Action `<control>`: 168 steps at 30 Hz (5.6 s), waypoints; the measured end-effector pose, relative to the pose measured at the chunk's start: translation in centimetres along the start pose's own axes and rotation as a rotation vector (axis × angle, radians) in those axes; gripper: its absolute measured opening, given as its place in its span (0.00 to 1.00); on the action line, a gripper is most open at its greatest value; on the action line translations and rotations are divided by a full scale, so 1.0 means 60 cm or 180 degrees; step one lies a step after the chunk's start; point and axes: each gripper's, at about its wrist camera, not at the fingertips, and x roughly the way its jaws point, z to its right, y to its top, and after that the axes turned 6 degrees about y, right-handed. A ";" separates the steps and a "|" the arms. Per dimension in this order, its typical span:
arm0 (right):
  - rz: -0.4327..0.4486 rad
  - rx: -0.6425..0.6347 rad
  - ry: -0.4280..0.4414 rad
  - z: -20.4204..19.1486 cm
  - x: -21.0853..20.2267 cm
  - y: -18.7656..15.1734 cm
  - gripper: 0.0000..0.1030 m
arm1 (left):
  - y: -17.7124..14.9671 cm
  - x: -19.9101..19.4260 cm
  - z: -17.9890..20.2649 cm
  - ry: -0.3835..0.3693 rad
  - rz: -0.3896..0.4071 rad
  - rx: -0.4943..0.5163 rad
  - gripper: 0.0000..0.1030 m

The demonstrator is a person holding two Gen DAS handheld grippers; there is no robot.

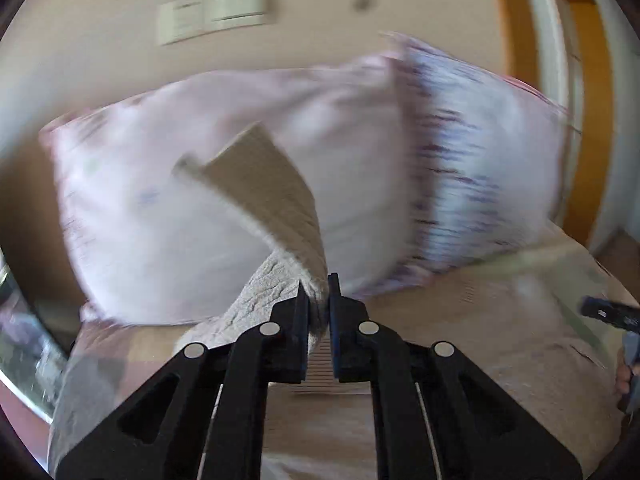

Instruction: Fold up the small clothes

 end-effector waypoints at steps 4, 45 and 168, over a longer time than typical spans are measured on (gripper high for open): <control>-0.0144 0.0117 -0.0005 0.014 -0.009 -0.019 0.78 | -0.035 0.084 0.188 -0.0543 -0.0509 0.0443 0.44; -0.0029 0.0737 0.1681 -0.018 -0.149 -0.096 0.08 | -0.203 -0.158 -0.116 -0.0892 -0.0441 -0.1488 0.07; -0.0937 -0.0509 -0.0792 -0.144 0.047 -0.233 0.96 | -0.257 0.022 0.093 0.0443 -0.1481 -0.0499 0.98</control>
